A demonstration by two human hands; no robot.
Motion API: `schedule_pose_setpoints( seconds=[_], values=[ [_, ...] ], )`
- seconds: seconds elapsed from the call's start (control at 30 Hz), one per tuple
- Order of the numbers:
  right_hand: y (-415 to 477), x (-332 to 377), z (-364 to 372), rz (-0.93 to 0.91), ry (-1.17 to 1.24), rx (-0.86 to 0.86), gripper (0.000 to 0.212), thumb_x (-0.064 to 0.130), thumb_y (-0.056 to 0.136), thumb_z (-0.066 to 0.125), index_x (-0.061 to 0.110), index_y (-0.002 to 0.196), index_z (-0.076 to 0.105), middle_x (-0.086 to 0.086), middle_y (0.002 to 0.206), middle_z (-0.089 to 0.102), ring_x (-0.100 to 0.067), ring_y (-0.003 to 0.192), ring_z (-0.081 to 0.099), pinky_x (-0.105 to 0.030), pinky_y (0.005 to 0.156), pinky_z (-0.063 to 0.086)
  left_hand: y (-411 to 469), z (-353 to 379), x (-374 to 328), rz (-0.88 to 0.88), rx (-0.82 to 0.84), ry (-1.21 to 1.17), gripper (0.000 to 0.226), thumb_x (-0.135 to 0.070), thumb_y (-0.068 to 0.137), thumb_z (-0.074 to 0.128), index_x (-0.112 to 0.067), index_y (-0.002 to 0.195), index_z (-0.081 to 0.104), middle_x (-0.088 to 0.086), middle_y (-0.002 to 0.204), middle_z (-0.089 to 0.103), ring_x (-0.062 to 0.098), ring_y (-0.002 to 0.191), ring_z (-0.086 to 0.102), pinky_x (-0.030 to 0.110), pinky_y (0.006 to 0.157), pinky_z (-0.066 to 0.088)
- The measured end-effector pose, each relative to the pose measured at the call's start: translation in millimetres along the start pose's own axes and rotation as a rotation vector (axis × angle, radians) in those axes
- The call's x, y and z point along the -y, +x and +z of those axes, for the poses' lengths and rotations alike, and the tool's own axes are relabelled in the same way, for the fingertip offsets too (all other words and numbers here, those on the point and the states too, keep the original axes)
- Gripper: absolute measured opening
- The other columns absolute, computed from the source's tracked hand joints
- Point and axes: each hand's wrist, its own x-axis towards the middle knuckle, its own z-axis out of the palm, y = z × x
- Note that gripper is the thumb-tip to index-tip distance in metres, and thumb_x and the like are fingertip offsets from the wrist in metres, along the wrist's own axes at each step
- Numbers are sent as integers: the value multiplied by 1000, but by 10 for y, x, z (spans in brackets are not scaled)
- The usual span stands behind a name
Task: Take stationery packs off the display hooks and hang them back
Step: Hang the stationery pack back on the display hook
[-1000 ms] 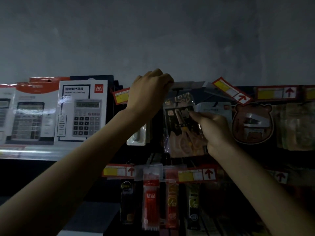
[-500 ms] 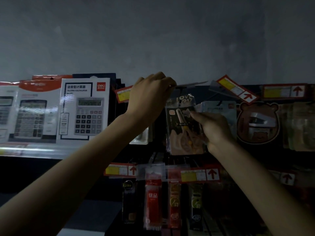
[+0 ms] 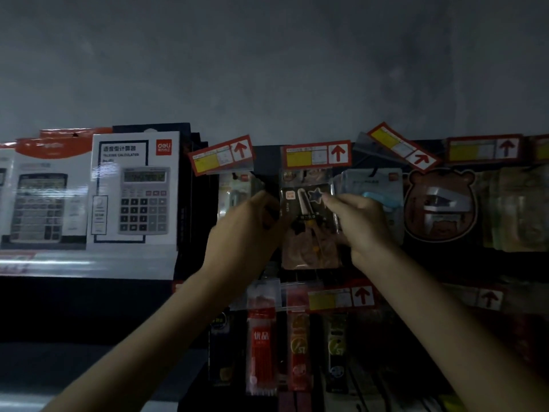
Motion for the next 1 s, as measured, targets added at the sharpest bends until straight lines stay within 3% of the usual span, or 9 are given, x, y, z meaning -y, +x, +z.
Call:
schedule_pose_setpoints(
  seconds=[0.13, 0.2, 0.3, 0.43, 0.5, 0.57, 0.63, 0.8, 1.0],
  values=[
    [11, 2, 23, 1, -32, -20, 13, 23, 97, 69, 19, 87, 75, -9, 88, 77, -31, 90, 75, -42, 78, 61, -180, 159, 144, -209, 252, -268, 35, -53, 91, 70, -29, 116, 61, -6, 95, 74, 11, 77, 72, 42, 68, 63],
    [6, 6, 25, 8, -37, -16, 12, 24, 98, 68, 19, 89, 75, -9, 91, 78, -32, 93, 75, -51, 87, 61, -216, 199, 165, -230, 253, -326, 37, -44, 90, 75, -27, 120, 61, -6, 98, 74, 11, 80, 74, 45, 74, 64],
    [-24, -9, 8, -17, -74, -8, 16, 26, 98, 68, 16, 86, 75, -14, 91, 76, -36, 94, 74, -56, 87, 61, -235, 213, 129, -307, 245, -460, 33, -29, 89, 78, -18, 116, 63, 0, 99, 75, 14, 81, 75, 40, 75, 65],
    [-166, -61, -79, -75, -248, 63, 8, 26, 95, 72, 18, 96, 72, -8, 85, 76, -29, 83, 75, -51, 78, 63, -249, 197, 113, -367, 260, -585, 30, -20, 89, 77, -11, 115, 65, 6, 102, 73, 14, 81, 75, 20, 66, 58],
    [-308, -104, -142, -123, -381, 83, 24, 35, 89, 78, 24, 107, 66, -2, 82, 75, -20, 74, 75, -44, 68, 64, -260, 202, 128, -367, 248, -577, 29, -20, 90, 76, -11, 115, 65, 5, 102, 73, 13, 82, 74, 18, 64, 56],
    [-448, -128, -199, -204, -530, 66, 37, 38, 88, 79, 29, 115, 55, 2, 81, 72, -11, 69, 71, -33, 58, 58, -259, 213, 149, -361, 232, -575, 27, -21, 90, 77, -13, 113, 65, 5, 101, 74, 15, 84, 75, 24, 69, 61],
    [-529, -158, -247, -269, -656, 61, 39, 29, 90, 77, 32, 115, 46, 5, 83, 69, -6, 68, 66, -24, 53, 49, -259, 237, 162, -364, 222, -568, 31, -24, 87, 80, -14, 112, 65, 5, 101, 75, 16, 86, 76, 32, 75, 63],
    [-470, -256, -271, -261, -741, 102, 20, 20, 88, 78, 27, 83, 61, 10, 80, 68, -2, 71, 65, -19, 55, 47, -254, 334, 167, -379, 166, -511, 34, -28, 84, 84, -13, 106, 62, 5, 93, 76, 18, 78, 76, 44, 74, 65],
    [-310, -342, -246, -121, -651, 166, 13, 18, 86, 80, 23, 88, 69, 9, 89, 71, -7, 84, 67, -23, 65, 50, -127, 500, 219, -408, 128, -343, 19, -33, 83, 85, -20, 82, 71, -1, 74, 76, 17, 66, 75, 51, 72, 64]
  ],
)
